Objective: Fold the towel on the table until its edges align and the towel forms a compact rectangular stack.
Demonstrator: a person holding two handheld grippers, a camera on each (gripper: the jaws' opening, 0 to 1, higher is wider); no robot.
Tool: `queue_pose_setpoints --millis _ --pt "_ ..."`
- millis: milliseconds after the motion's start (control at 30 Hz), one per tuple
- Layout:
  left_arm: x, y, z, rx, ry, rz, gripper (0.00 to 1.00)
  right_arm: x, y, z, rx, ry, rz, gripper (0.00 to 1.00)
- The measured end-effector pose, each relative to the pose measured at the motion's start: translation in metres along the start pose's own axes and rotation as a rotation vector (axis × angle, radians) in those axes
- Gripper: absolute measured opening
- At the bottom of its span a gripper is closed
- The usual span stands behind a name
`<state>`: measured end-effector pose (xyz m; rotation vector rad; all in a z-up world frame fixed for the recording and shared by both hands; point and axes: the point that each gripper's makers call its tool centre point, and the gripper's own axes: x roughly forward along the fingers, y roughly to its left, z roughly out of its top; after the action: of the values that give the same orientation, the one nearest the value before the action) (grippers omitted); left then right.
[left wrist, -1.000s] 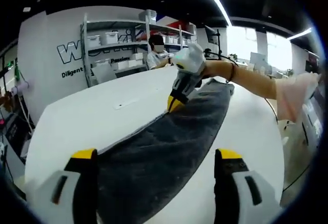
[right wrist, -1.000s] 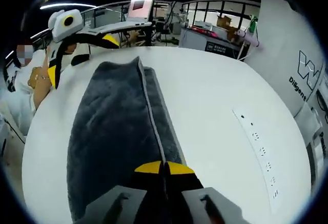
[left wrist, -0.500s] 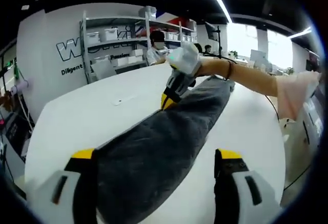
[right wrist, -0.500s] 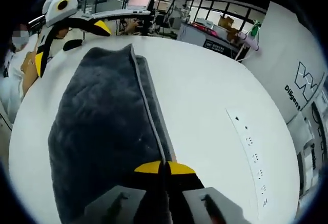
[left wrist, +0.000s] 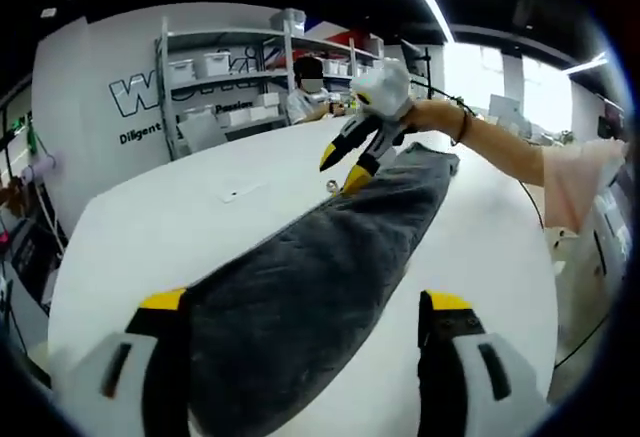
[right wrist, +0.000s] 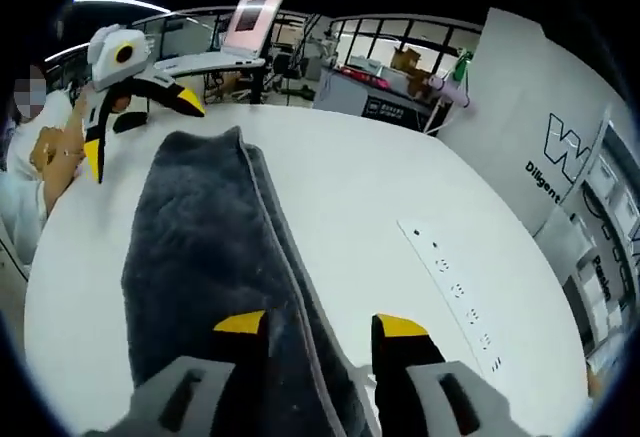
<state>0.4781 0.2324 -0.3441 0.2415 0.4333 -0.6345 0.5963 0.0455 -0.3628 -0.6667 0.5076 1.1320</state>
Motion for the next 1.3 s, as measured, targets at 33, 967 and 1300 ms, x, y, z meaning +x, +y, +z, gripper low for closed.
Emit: queue_pose_setpoints --millis 33,967,1300 --pt "0.0 0.0 -0.001 -0.003 0.004 0.001 0.99 -0.008 0.001 -0.001 0.006 -0.009 -0.007 0.5" --pt "-0.028 -0.023 0.008 0.007 -0.008 0.087 0.99 -0.209 0.033 -0.111 0.263 -0.096 -0.274 0.99" --pt "-0.05 -0.03 -0.031 -0.044 0.013 0.106 0.99 -0.255 0.047 -0.183 0.356 -0.091 -0.346 0.99"
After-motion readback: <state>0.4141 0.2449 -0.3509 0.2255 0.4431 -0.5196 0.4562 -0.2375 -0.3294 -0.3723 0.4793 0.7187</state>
